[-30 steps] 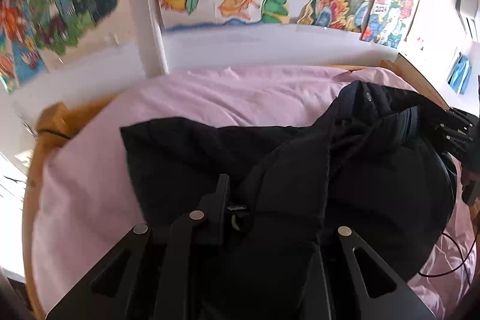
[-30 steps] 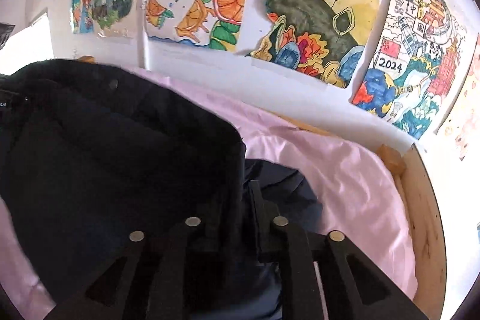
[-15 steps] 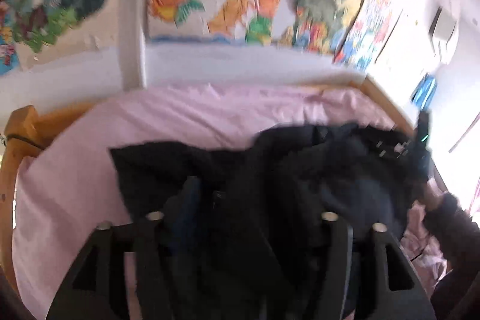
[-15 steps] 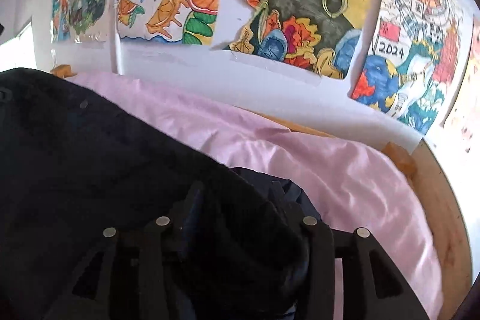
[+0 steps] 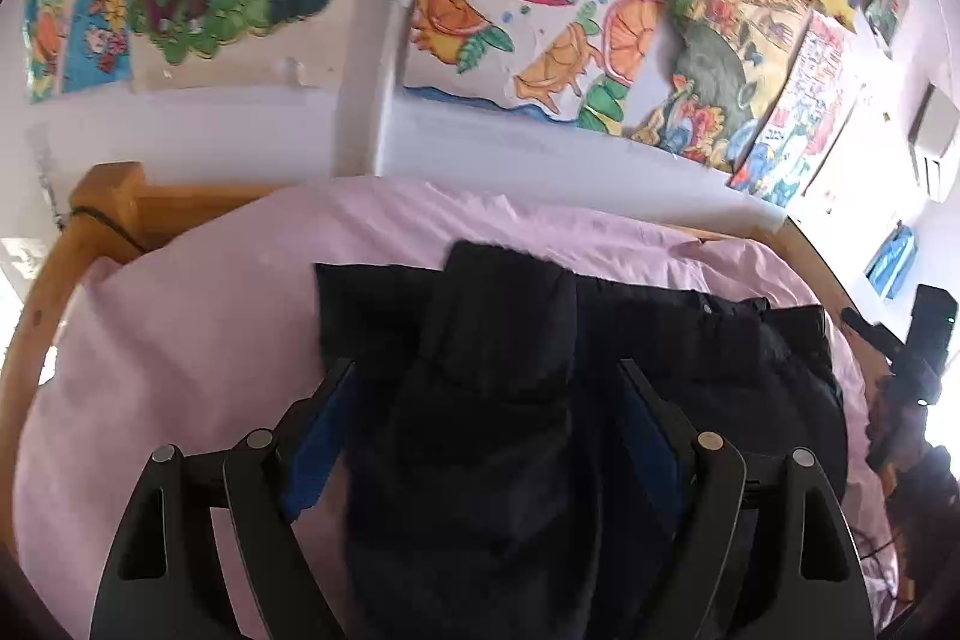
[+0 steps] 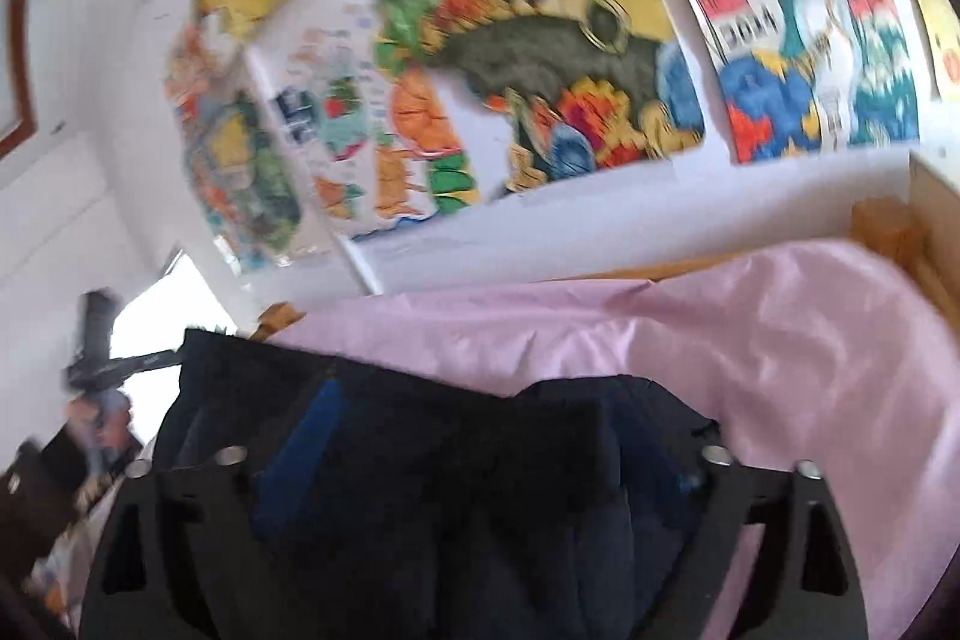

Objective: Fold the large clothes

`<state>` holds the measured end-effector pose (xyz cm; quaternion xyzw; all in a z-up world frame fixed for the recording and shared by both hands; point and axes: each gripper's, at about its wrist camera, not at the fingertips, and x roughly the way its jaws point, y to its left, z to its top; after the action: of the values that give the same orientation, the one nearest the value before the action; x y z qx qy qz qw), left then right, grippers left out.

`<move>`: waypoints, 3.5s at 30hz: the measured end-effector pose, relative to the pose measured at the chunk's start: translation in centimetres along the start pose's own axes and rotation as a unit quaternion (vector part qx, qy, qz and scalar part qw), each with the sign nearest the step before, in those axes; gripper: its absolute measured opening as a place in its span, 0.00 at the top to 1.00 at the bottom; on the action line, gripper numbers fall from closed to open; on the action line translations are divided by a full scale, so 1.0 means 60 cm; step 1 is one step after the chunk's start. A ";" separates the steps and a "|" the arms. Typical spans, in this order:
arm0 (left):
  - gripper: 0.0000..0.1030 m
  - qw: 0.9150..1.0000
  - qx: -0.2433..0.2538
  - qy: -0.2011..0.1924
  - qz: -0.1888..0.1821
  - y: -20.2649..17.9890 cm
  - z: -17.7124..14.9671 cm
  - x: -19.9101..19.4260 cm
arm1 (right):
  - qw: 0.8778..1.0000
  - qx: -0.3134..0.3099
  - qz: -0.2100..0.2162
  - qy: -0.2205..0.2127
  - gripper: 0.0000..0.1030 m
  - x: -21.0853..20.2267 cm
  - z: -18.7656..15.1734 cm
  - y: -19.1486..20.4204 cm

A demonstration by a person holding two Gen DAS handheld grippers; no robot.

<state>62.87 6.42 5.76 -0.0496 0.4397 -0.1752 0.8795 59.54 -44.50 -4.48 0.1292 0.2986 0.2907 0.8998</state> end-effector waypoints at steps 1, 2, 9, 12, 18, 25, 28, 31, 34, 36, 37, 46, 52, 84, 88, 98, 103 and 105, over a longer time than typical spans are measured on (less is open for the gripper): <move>0.24 1.000 0.001 -0.013 0.015 -0.002 -0.003 0.005 | 1.000 -0.019 -0.017 0.009 0.05 -0.005 -0.008 0.007; 0.25 0.999 0.000 -0.027 0.036 -0.003 -0.005 0.006 | 0.998 -0.032 -0.049 0.022 0.05 0.000 -0.017 0.010; 0.90 0.995 0.017 -0.042 0.086 -0.021 0.004 0.017 | 0.992 0.050 -0.096 0.067 0.64 0.072 -0.049 -0.035; 0.91 0.991 0.026 -0.089 0.096 -0.037 0.014 -0.012 | 0.994 0.021 -0.106 0.028 0.77 0.056 -0.031 -0.013; 0.91 0.990 0.002 -0.072 0.122 -0.021 0.029 0.051 | 0.987 0.004 -0.161 0.012 0.81 0.079 -0.020 -0.012; 0.90 0.992 -0.035 -0.044 0.117 0.028 0.011 0.124 | 0.979 -0.003 -0.196 0.054 0.78 0.142 -0.045 -0.053; 0.87 0.992 -0.059 -0.043 0.105 0.049 0.003 0.146 | 0.977 -0.013 -0.206 0.061 0.74 0.155 -0.058 -0.069; 0.81 0.992 -0.083 -0.048 0.083 0.063 0.001 0.145 | 0.973 -0.018 -0.222 0.069 0.73 0.171 -0.065 -0.071; 0.62 0.989 -0.113 -0.052 0.079 0.070 0.002 0.103 | 0.967 -0.047 -0.240 0.064 0.70 0.165 -0.058 -0.053; 0.33 0.984 -0.120 -0.075 0.108 0.057 -0.003 0.057 | 0.962 -0.071 -0.260 0.052 0.59 0.149 -0.048 -0.029; 0.16 0.982 -0.119 -0.089 0.118 0.046 -0.008 0.039 | 0.959 -0.078 -0.271 0.043 0.44 0.140 -0.044 -0.015; 0.02 0.979 0.021 -0.178 0.097 -0.166 -0.074 -0.062 | 0.947 -0.164 -0.267 -0.073 0.00 0.047 -0.072 0.187; 0.02 0.981 0.096 -0.099 0.138 -0.260 -0.087 0.079 | 0.946 -0.165 -0.273 -0.058 0.00 0.116 -0.091 0.238; 0.01 0.974 0.066 -0.082 0.198 -0.165 -0.070 0.237 | 0.958 -0.126 -0.256 0.024 0.00 0.278 -0.108 0.074; 0.01 0.975 0.064 -0.080 0.196 -0.165 -0.071 0.224 | 0.968 -0.107 -0.226 0.018 0.00 0.246 -0.097 0.077; 0.01 0.977 0.055 -0.090 0.183 -0.176 -0.087 0.137 | 0.952 -0.236 -0.192 0.022 0.00 0.161 -0.145 0.192; 0.01 0.977 0.093 -0.078 0.176 -0.174 -0.111 0.130 | 0.965 -0.188 -0.177 0.041 0.00 0.172 -0.154 0.160; 0.01 0.982 0.079 -0.067 0.156 -0.161 -0.108 0.140 | 0.968 -0.174 -0.169 0.057 0.00 0.183 -0.157 0.150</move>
<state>59.81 -5.12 -2.20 0.0775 0.3670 -0.0668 0.9246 56.90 -30.15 -13.35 -0.0984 0.3119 0.1882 0.9261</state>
